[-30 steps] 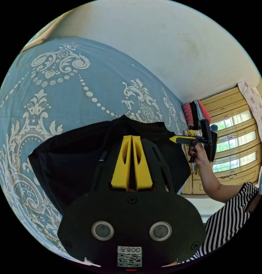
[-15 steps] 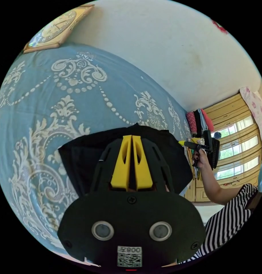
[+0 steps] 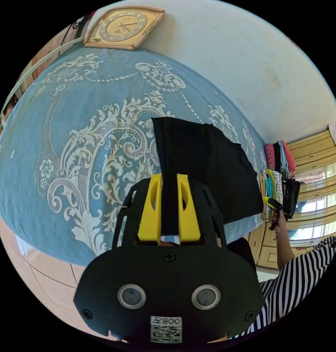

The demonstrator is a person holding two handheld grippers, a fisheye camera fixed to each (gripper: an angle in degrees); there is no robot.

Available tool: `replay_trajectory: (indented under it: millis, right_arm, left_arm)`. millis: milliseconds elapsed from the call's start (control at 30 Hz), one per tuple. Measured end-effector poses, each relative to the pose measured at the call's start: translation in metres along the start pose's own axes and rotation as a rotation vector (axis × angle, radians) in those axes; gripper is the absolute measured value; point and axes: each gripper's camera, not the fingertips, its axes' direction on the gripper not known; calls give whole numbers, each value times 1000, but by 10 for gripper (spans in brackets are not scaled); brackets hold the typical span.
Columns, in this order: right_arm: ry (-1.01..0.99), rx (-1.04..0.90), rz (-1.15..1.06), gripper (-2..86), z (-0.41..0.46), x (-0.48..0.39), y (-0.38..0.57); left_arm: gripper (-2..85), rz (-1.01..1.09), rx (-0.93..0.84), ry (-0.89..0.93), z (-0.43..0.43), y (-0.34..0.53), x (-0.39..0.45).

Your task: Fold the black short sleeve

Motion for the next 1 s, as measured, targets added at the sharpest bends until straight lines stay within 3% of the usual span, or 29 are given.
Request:
replay_trajectory:
  millis: [500,667,1000]
  right_arm:
    - [-84,-31,53,73,-17,55,62]
    - [-97,-88,55,25,-10,73,78]
    - [-182,-124,68,8,-8,115,109]
  left_arm:
    - [14,-6,-58,73,-20,32,1]
    - [10,-18,-70,97,-24,39,2]
    - [8,-80,-87,125,-26,62,-4]
